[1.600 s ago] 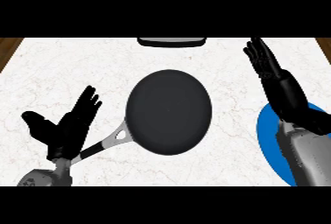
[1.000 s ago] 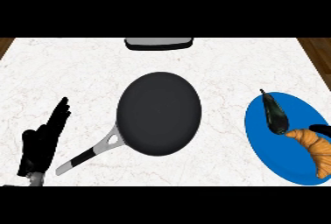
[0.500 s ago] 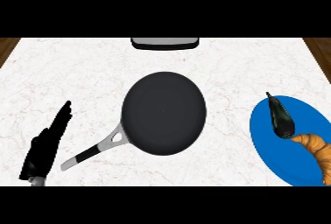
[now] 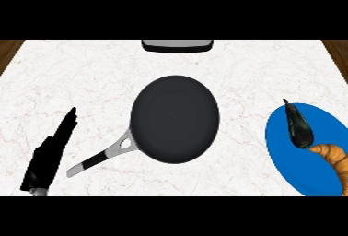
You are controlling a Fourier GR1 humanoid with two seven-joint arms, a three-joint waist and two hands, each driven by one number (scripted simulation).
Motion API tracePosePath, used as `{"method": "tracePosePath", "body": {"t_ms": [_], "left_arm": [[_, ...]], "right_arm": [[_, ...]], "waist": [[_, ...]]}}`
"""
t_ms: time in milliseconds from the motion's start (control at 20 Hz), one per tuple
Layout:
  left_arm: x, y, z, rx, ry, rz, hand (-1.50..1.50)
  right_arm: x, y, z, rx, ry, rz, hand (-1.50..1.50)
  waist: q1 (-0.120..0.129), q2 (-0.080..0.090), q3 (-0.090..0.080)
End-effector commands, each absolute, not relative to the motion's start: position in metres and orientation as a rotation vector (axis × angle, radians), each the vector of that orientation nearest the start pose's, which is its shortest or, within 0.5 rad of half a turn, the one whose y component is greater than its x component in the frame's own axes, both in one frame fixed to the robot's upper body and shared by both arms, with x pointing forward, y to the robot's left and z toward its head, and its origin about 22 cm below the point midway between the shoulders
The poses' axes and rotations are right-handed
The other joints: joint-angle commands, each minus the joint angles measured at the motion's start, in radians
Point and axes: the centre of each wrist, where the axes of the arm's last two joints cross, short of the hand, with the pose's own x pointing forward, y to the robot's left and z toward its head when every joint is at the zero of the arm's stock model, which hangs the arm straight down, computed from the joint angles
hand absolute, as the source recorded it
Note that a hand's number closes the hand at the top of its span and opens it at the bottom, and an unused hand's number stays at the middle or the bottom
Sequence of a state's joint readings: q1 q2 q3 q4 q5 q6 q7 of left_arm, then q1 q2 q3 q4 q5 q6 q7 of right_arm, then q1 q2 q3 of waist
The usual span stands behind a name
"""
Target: Pick the croissant from the plate and place it in the pan
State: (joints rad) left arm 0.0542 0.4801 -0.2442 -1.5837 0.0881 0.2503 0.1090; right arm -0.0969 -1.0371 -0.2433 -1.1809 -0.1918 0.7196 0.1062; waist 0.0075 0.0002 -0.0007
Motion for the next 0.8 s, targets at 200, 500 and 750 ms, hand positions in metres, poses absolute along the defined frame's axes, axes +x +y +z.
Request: {"method": "tracePosePath", "body": {"t_ms": [200,500,750], "left_arm": [[0.217,0.281,0.02,0.339,-1.391,-0.252,0.0],[0.223,0.28,0.004,0.346,-1.39,-0.256,0.0],[0.22,0.284,0.013,0.353,-1.38,-0.256,0.0]], "right_arm": [[0.273,-0.472,0.192,-0.324,-0.89,0.799,-1.5],[0.298,-0.449,0.189,-0.32,-0.787,0.904,-1.5],[0.295,-0.429,0.174,-0.316,-0.639,1.047,-1.5]], "waist": [[-0.002,-0.003,0.0],[0.0,0.0,0.0],[-0.003,-0.002,0.0]]}}
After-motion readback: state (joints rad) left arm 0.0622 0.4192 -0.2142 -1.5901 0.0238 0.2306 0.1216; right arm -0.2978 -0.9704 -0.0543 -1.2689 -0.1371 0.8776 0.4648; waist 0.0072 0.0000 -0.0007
